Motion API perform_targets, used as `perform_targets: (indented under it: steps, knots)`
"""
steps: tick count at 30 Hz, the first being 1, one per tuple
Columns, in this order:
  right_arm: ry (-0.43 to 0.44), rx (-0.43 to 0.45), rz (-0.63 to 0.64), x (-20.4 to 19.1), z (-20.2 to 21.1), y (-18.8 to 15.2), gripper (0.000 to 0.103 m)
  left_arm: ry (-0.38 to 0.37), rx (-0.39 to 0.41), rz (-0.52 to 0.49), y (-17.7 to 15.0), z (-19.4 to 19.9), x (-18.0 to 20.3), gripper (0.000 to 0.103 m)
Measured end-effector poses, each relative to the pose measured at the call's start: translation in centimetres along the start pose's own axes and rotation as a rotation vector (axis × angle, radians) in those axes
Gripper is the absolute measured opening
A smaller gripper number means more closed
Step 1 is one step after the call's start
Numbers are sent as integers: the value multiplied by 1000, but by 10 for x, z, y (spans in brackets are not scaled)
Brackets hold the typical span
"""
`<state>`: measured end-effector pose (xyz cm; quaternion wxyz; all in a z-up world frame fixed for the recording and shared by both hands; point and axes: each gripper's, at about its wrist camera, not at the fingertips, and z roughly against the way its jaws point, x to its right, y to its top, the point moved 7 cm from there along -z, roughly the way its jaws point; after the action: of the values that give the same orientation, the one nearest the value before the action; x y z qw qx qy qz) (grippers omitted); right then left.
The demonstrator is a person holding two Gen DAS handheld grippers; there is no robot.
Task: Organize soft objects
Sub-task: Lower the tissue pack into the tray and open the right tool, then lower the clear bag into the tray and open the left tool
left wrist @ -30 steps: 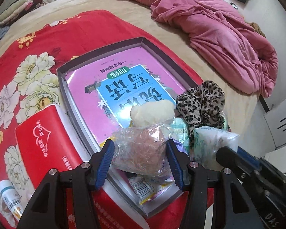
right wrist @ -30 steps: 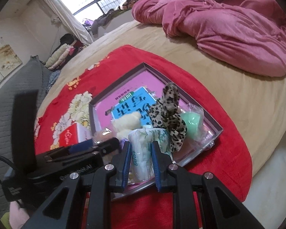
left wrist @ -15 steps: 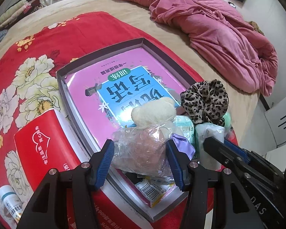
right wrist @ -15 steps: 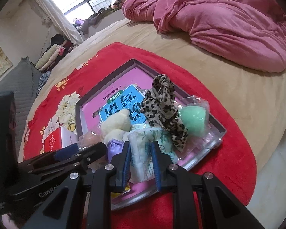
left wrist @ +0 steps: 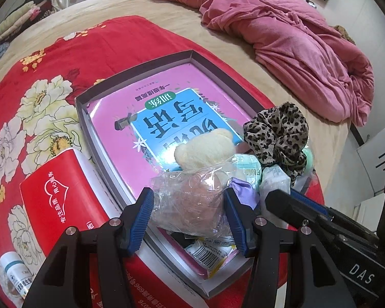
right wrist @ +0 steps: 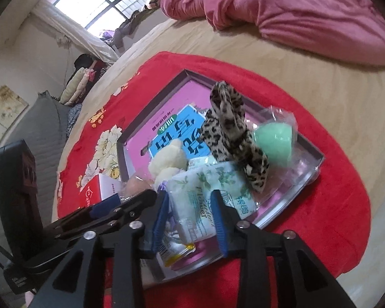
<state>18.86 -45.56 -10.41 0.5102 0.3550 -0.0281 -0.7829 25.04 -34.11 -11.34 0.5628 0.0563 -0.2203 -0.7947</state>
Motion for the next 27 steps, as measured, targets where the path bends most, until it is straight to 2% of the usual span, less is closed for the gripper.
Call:
perform_targets:
  steps: [27]
  knots:
    - [7, 83, -4, 1, 46, 14, 38, 22, -52, -17, -9, 3, 5, 63]
